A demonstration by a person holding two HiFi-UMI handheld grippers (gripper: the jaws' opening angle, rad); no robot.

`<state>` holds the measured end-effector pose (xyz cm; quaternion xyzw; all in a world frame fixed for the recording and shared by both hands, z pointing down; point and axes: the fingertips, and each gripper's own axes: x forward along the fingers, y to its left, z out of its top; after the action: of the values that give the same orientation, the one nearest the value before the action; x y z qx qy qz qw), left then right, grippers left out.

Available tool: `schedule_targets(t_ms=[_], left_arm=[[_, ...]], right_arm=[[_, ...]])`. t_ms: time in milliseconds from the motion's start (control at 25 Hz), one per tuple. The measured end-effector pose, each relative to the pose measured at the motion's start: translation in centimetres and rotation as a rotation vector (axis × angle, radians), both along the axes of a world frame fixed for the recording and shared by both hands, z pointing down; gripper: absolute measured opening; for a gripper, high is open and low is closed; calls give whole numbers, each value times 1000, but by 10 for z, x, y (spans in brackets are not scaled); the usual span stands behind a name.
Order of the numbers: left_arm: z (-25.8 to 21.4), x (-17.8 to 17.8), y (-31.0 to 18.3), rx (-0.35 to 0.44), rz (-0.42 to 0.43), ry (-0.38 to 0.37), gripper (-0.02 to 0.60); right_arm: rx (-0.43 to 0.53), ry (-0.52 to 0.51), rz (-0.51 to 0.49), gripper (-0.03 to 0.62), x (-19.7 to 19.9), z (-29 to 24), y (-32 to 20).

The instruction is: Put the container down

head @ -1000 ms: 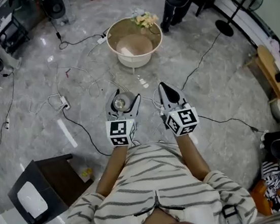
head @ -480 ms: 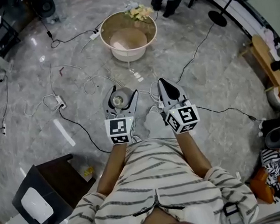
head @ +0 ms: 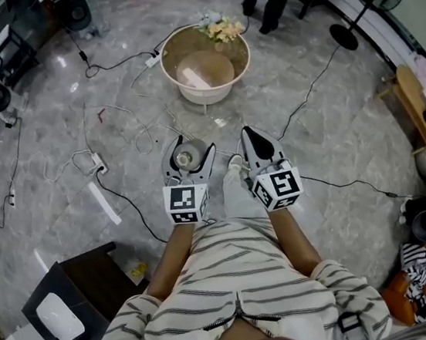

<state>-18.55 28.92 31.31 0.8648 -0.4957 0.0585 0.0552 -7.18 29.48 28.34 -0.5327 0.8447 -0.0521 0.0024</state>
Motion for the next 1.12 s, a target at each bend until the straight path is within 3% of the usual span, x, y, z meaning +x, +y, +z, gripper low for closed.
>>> schedule_targets(t_ms=[160, 720, 1120], left_arm=[[0, 13, -46, 8, 8, -7, 330], [-13, 95, -221, 16, 0, -5, 330], [-2, 123, -280, -8, -59, 13, 330]], right_arm=[[22, 46, 11, 8, 9, 0, -45], [2, -47, -56, 8, 80, -10, -234], [-22, -113, -121, 8, 109, 2, -296]])
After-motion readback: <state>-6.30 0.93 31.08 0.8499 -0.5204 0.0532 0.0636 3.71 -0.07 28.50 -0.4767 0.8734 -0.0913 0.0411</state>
